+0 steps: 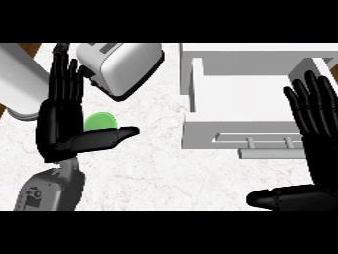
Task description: Pick up the cup, place it into the drawer and close the drawer
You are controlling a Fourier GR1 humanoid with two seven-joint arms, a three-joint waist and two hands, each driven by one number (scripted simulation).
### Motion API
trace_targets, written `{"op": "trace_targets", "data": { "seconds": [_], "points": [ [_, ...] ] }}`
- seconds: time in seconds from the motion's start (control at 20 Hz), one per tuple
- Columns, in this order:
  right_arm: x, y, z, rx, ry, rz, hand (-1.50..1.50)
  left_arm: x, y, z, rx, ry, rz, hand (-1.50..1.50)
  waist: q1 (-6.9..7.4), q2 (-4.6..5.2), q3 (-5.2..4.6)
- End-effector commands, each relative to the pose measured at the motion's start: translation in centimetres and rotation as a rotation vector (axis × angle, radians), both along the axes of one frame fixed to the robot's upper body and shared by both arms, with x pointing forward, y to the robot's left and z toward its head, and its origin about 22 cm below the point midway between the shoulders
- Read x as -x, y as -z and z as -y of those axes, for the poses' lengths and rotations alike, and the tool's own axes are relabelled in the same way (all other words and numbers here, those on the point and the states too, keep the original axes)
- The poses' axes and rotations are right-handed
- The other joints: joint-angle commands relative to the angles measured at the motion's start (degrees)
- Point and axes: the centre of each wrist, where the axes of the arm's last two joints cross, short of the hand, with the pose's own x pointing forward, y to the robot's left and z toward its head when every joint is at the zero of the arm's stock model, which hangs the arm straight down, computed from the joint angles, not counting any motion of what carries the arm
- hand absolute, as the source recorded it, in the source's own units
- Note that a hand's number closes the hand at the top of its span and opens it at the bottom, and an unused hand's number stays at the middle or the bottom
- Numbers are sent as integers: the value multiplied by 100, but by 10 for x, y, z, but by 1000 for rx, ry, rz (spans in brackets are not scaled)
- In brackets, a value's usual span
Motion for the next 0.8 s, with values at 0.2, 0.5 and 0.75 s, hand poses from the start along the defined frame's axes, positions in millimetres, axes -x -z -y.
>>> {"op": "trace_targets", "data": {
  "seconds": [0.2, 0.5, 0.75],
  "points": [
    [3, 5, 14, 19, 0, 16, -150, 13, 30, -18, 7, -34, -49, -150, 5, -2, -1],
    [-3, -16, 7, 3, 12, -1, -150, 0, 32, -26, 14, -75, -114, -150, 5, -1, -1],
    [5, -17, -4, -3, 10, 7, -150, 10, 41, -17, -11, -94, -144, -150, 7, -3, -1]
  ]
}}
